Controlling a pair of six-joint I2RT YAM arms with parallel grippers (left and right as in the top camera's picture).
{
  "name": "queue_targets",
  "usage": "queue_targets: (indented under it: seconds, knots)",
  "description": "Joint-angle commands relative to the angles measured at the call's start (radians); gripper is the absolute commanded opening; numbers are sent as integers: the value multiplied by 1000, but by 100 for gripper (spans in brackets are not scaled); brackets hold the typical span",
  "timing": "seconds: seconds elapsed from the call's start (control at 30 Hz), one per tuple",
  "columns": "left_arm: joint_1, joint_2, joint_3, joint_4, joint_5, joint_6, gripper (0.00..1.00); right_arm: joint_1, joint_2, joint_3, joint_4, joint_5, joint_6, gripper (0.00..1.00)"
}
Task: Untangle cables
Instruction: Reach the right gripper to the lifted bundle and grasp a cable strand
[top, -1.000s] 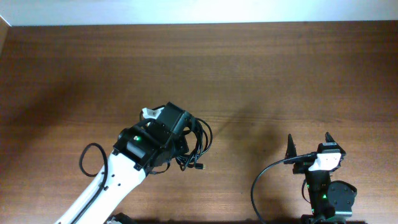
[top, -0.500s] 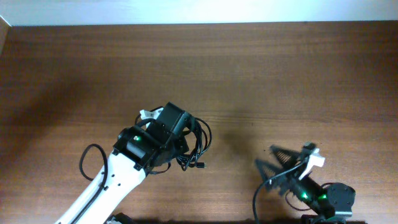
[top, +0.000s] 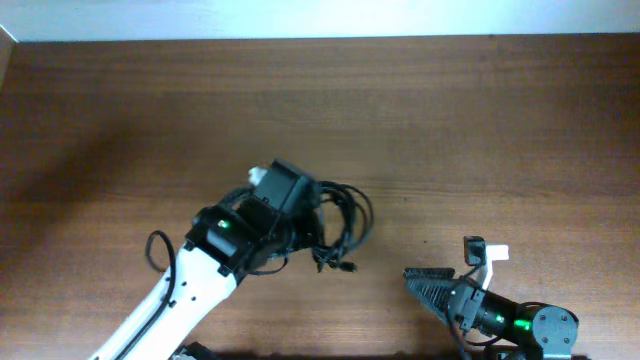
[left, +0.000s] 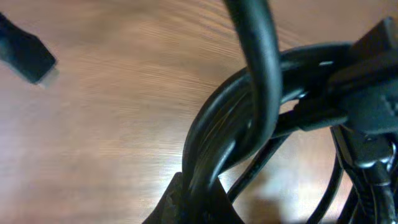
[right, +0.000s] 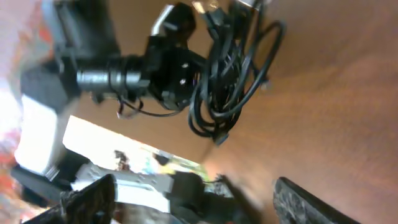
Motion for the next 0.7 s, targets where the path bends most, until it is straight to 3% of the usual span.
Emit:
queue_targets:
  seconds: [0.0,0.2,0.37,0.5,0.6,0.67]
  knots:
    - [-90,-21,10,64,87,247,0,5,-5,-5,6,48,119,98]
    - [-208,16,4,166,31,296,0,5,-5,-5,6,175,159,100]
    - [-219,120,4,201,32,231,0,5,-5,-5,55,204,270,82]
    - [-219,172,4,262,56,171,0,5,-5,-5,58,228,268,70]
    - [-219,170,5,348,133,171,0,5,-5,-5,18,264,212,69]
    - [-220,170,5,369,158,153,0,5,-5,-5,-38,274,135,60]
